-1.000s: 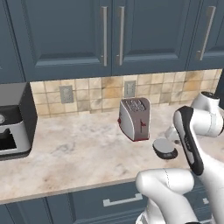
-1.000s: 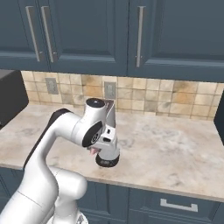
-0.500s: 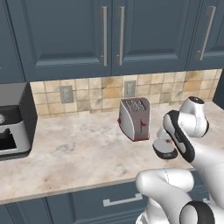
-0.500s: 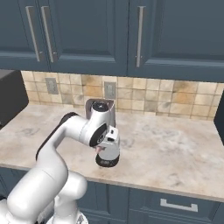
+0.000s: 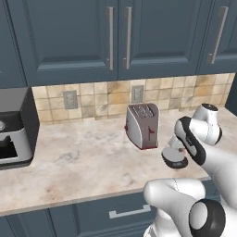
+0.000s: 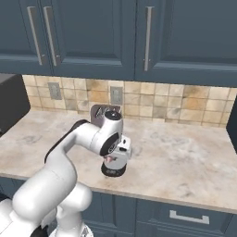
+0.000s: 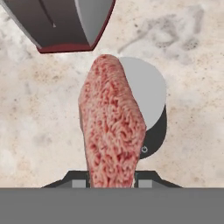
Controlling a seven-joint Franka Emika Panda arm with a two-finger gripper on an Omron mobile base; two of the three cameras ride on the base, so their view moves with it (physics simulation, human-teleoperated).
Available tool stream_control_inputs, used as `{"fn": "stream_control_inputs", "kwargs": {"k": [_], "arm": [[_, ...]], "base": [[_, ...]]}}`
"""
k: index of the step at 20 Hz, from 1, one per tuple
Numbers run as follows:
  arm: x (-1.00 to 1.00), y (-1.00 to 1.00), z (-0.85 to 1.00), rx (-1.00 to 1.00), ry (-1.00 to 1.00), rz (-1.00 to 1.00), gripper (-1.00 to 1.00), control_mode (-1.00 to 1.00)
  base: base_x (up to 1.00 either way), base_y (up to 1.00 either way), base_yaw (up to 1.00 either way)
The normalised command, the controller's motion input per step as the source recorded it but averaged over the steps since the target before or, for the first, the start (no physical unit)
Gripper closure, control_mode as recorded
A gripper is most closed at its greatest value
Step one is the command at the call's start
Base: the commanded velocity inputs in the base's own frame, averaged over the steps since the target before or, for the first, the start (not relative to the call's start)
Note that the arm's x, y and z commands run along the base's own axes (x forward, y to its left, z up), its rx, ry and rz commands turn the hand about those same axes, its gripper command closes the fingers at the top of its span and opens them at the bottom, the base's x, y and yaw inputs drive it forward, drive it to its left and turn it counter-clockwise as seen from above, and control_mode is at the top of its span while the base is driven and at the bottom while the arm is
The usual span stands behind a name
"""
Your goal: Take the steak from the fridge and place it on the digital scale on the counter by the fridge. Wait a few seconds for a reading, then move it to the plate on the dining counter.
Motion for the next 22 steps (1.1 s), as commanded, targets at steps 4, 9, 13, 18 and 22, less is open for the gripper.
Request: {"fn": "stream_control_inputs", "kwargs": {"k": [4, 9, 13, 18, 22], "arm": [[0.01, -0.06, -0.13, 0.0, 0.0, 0.0, 1.0, -1.0], [0.15, 0.0, -0.2, 0.0, 0.0, 0.0, 1.0, -1.0], [0.22, 0.0, -0.19, 0.0, 0.0, 0.0, 1.0, -1.0], [0.24, 0.0, -0.15, 0.0, 0.0, 0.0, 1.0, -1.0], [0.22, 0.0, -0.13, 0.0, 0.0, 0.0, 1.0, -1.0]], "base": [[0.0, 0.0, 0.0], [0.0, 0.0, 0.0], [0.0, 0.0, 0.0], [0.0, 0.0, 0.0], [0.0, 0.0, 0.0]]}}
